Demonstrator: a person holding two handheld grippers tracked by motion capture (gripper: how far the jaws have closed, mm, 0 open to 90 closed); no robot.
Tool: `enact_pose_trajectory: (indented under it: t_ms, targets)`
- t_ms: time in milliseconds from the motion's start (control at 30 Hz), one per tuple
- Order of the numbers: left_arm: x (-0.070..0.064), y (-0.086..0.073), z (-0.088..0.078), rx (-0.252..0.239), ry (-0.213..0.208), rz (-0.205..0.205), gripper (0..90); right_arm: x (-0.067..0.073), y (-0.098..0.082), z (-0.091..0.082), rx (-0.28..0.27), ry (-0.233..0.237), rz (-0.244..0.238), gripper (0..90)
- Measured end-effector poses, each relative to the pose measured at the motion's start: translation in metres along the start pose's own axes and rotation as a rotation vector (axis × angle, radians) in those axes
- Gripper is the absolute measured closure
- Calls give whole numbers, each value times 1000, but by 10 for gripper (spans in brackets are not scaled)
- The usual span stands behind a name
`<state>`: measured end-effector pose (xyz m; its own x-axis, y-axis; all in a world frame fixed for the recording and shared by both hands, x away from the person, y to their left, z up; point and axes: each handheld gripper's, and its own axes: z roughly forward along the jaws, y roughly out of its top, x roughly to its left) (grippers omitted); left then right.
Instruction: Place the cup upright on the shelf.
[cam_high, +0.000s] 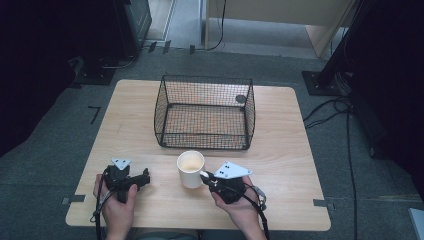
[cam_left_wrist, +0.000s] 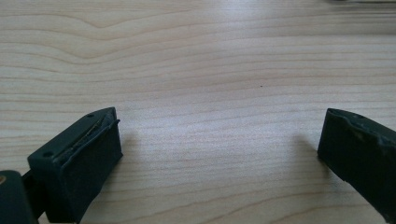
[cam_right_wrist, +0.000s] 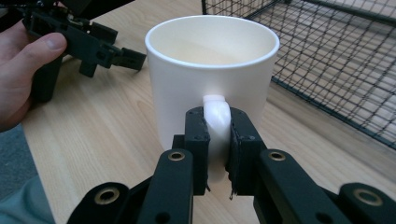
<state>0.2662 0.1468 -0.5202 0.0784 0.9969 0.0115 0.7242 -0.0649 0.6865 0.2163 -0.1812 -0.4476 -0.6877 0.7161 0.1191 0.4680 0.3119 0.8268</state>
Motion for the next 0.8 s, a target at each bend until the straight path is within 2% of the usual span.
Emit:
enact_pose_trajectory:
  t_ms: [267, 500, 800]
  targets:
    - [0, 0, 0, -1, -2, 0, 0, -5, 6, -8, -12, -23, -1, 808]
    - [0, 0, 0, -1, -2, -1, 0, -10, 16, -14, -20, -6, 1, 808]
    - [0, 0, 0, -1, -2, 0, 0, -11, 30, -18, -30, -14, -11, 808]
